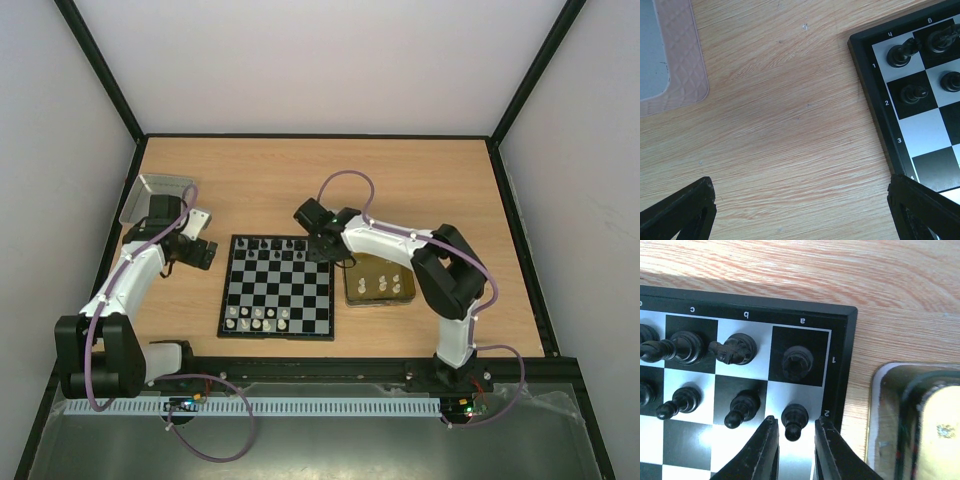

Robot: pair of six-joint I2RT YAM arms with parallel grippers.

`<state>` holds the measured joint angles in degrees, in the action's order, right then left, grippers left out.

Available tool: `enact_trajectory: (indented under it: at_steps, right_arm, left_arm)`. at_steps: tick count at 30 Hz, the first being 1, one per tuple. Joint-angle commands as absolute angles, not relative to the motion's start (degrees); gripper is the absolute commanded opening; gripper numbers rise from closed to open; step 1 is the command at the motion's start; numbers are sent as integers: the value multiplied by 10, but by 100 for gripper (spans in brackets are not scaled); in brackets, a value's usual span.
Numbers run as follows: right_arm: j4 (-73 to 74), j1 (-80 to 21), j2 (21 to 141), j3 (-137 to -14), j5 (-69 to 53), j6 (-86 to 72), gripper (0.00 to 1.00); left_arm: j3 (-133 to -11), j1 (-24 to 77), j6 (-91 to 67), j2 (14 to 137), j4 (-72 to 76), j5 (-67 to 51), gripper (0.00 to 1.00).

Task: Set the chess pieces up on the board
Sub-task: Place the chess piece on the chessboard, then pick up the chess piece from the storage box.

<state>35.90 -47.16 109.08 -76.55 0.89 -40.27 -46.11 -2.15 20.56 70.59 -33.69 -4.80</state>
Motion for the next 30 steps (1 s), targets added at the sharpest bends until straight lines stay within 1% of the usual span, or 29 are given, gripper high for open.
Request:
enact_trajectory:
  at_steps: [1, 7, 13, 18, 19, 20, 24, 30]
  right_arm:
    - [393, -465, 1040, -781, 37, -400, 20]
    - [407, -446, 950, -734, 60, -408, 21]
    - [416, -421, 853, -633, 61, -421, 22]
    - [411, -411, 774, -547, 50, -443, 40]
    - [410, -410, 761, -535, 47, -446, 43]
    - [410, -409, 751, -525, 44, -450, 44]
    - [409, -409, 722, -500, 37, -455, 44]
    - [390, -409, 728, -488, 9, -436, 35]
  left_arm:
    - [-465, -19, 207, 707, -342, -39, 94]
    - [-474, -19, 209, 702, -351, -31, 94]
    - [-472, -19, 209, 700, -351, -27, 94]
    - [-471, -19, 206, 700, -345, -25, 94]
    - [-471, -18, 205, 701, -345, -25, 94]
    - [-472, -18, 205, 703, -343, -24, 94]
    - [-474, -18, 203, 708, -339, -25, 94]
    - [-477, -18, 200, 714, -323, -28, 94]
